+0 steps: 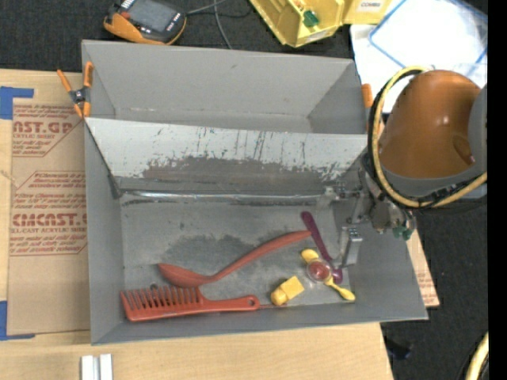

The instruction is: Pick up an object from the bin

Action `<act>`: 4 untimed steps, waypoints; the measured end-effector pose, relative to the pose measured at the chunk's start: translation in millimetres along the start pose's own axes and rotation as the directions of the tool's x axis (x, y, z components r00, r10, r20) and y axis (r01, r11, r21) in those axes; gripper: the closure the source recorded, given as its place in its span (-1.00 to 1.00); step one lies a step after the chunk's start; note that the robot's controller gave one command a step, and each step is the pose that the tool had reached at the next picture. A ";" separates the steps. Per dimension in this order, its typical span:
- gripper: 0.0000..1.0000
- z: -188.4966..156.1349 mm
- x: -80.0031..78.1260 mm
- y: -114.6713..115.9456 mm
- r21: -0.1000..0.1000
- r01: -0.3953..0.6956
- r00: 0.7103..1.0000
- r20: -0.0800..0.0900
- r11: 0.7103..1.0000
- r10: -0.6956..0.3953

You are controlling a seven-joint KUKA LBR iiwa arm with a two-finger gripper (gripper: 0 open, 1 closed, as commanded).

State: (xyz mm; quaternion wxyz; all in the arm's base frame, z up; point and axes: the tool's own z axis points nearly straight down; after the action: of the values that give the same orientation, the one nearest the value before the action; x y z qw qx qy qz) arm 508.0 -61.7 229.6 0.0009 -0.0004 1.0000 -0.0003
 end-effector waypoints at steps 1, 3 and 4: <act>-1.00 85.1 4.0 50.6 -0.003 0.075 0.997 -0.009 0.997 -0.075; -1.00 84.3 -9.6 109.8 -0.002 0.108 0.994 -0.009 0.994 -0.108; -1.00 150.0 -25.7 79.9 -0.001 -0.131 0.991 0.021 0.991 0.131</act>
Offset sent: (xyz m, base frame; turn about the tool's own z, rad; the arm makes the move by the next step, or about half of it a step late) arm 0.0382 0.0755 -0.0342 -0.1220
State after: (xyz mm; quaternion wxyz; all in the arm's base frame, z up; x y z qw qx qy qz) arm 534.0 18.1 79.7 0.0116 0.0654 0.9978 -0.0005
